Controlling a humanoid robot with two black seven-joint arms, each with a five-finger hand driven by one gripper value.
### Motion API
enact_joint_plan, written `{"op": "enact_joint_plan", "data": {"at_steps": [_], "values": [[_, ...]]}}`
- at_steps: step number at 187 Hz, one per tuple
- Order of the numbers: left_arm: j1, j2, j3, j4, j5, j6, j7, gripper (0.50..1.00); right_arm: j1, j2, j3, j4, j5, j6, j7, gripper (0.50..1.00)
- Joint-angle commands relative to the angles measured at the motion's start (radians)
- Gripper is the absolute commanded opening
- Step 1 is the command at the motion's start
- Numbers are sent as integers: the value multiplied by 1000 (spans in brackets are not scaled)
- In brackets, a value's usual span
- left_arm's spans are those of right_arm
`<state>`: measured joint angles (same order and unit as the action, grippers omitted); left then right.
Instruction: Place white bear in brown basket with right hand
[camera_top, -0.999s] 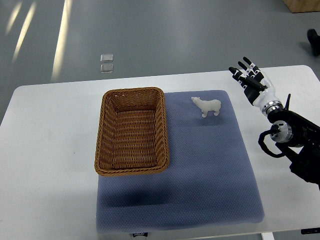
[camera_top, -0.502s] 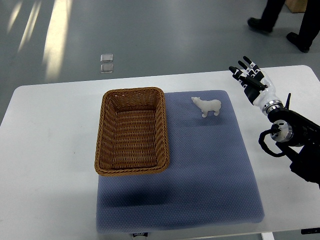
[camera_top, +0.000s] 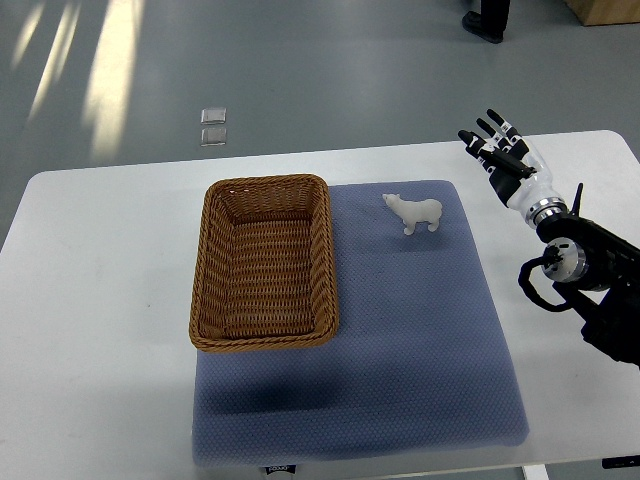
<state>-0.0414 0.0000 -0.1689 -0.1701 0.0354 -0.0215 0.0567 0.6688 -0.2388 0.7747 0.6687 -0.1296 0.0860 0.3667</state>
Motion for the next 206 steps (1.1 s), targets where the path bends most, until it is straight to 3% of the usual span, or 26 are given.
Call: {"op": "enact_joint_plan", "data": {"at_steps": [1,109,150,206], "values": [[0,0,0,1,0,0,0,1000,2,-2,0,0,-4,1,0,924],[0,0,8,1,0,0,0,1000,3,-11,-17,3,-139,18,0,924],[0,0,8,3,0,0,0,1000,6,-13,-18,5,-401,23,5,921],[0,0,8,4,0,0,2,1000,40,-51,-25,17,-759,24,75,921]]}}
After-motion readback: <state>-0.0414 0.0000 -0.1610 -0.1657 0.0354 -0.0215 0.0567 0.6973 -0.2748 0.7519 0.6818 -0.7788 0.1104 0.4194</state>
